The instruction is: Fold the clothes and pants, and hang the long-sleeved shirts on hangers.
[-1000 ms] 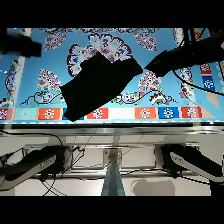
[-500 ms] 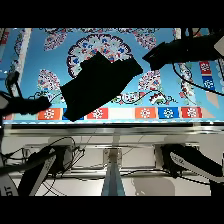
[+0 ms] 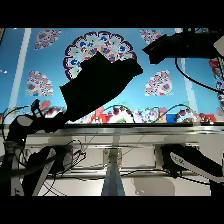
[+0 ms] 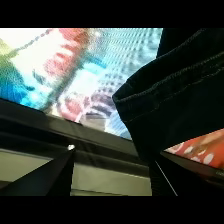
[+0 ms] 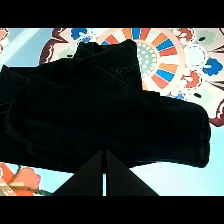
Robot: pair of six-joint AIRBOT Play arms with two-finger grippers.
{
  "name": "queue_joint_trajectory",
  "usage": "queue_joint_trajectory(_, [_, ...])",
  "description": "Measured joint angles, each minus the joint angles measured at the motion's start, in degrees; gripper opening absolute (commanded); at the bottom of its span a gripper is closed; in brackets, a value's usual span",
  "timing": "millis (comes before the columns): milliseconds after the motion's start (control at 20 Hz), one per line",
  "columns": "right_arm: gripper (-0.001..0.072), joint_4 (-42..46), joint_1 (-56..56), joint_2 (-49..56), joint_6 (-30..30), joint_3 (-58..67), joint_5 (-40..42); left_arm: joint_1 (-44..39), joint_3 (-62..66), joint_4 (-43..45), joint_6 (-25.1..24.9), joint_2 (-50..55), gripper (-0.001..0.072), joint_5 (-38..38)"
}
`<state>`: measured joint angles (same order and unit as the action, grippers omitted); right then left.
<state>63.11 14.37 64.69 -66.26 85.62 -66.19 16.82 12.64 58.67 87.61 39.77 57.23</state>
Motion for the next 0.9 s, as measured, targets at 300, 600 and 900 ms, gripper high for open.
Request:
queue_joint_trajectory(300, [0.0028,0.1,0.0,0.3,0.0,0.0,2.2,0.0,-2.8,-7.5,-5.4,0.0,0.0346,-9.6])
queue_joint_trajectory(600, [0.0028,0.2,0.0,3.4,0.0,0.0,1.4,-0.3,-3.2,-10.6,-6.8,0.0,0.0346,-14.7])
queue_joint_trajectory(900, [0.0028,0.2,0.2,9.6,0.0,-0.1,-1.8,-4.0,-3.5,-11.2,-7.0,0.0,0.0488,-16.1])
